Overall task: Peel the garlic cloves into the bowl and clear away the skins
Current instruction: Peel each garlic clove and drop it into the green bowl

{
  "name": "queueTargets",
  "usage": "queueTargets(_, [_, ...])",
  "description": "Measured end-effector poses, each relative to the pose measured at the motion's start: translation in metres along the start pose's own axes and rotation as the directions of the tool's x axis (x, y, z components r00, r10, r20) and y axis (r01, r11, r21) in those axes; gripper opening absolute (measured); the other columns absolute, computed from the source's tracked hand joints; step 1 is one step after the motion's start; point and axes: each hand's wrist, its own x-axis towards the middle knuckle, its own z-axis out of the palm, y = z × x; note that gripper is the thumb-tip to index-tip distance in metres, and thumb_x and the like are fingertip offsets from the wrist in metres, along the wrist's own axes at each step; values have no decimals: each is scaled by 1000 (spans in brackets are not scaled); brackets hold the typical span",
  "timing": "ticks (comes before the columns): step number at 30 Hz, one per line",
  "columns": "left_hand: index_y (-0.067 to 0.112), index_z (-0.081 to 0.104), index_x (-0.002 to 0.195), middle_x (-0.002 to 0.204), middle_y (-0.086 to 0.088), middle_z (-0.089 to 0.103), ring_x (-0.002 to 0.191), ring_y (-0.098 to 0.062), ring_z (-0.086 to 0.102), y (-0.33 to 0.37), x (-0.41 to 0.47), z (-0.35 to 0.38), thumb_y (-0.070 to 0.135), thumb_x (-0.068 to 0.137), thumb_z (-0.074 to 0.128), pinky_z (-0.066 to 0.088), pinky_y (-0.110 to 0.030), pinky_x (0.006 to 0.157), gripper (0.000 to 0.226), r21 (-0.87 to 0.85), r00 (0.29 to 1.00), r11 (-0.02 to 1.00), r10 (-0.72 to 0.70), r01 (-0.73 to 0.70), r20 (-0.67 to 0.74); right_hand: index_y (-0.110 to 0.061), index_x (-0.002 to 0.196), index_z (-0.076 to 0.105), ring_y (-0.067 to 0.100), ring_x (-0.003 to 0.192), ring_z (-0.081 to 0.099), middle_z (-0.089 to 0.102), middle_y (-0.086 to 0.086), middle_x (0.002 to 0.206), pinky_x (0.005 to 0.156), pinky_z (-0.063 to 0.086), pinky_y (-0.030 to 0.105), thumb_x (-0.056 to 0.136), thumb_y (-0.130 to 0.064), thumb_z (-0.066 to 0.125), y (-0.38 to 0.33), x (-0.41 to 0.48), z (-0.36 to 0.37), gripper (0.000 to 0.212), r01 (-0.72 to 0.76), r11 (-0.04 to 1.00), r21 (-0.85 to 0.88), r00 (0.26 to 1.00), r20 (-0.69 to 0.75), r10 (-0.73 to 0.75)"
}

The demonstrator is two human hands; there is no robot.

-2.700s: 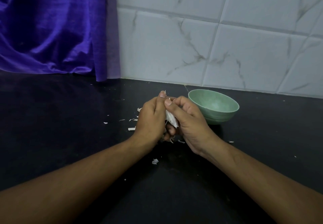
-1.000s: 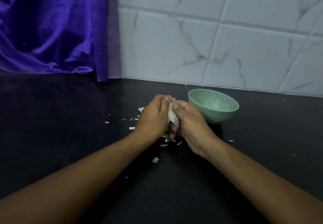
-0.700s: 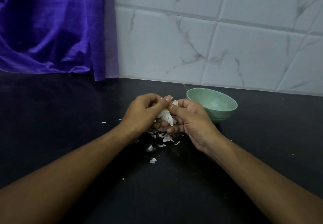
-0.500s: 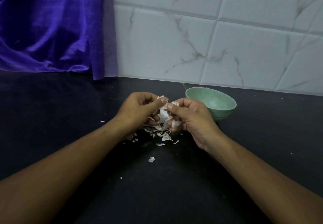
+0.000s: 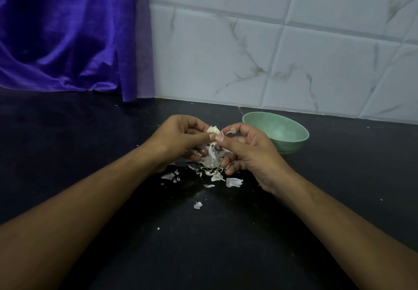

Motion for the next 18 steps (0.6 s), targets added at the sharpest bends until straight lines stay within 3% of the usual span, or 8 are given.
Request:
queueTargets(6, [7, 78, 101, 84, -10, 76, 70, -15, 70, 0, -1, 0, 26, 73, 81, 61, -25, 60, 34, -29, 997, 999, 21, -19, 76, -5, 103, 61, 19, 51, 61, 74, 10, 83, 44, 54, 27, 88, -16, 79, 2, 0, 2, 26, 25, 999, 47, 1000, -15, -24])
queueTargets(10, [5, 78, 95, 79, -13, 73, 67, -15, 70, 2, -1, -4, 23, 73, 82, 63, -26, 62, 28, -91, 994, 996, -2, 12, 107, -7, 96, 63, 23, 55, 62, 74, 12, 86, 44, 53, 27, 81, -23, 82, 2, -2, 5, 29, 87, 996, 24, 996, -21, -86])
queueTargets(12, [2, 77, 94, 72, -9, 70, 62, -12, 69, 3, -2, -4, 21, 73, 81, 62, -23, 59, 28, -131, 992, 991, -25, 41, 121, -5, 99, 62, 24, 53, 61, 76, 9, 86, 44, 53, 28, 84, -20, 79, 1, -3, 7, 27, 110, 993, 43, 994, -18, -109])
queueTargets(15, [-1, 75, 97, 79, -14, 71, 63, -14, 70, 4, -4, -2, 21, 72, 80, 60, -21, 56, 33, -157, 991, 986, -42, 61, 126, -4, 102, 62, 23, 52, 61, 77, 9, 91, 46, 55, 29, 93, -13, 72, 0, -5, 7, 16, 123, 991, 57, 992, -3, -123])
queueTargets(18, [1, 76, 93, 82, -14, 72, 65, -16, 71, 4, -5, -1, 22, 71, 81, 61, -22, 56, 31, -171, 993, 983, -43, 62, 112, 4, 105, 60, 23, 53, 65, 77, 11, 89, 49, 59, 31, 98, -12, 67, 0, -5, 7, 20, 127, 990, 58, 992, -5, -127])
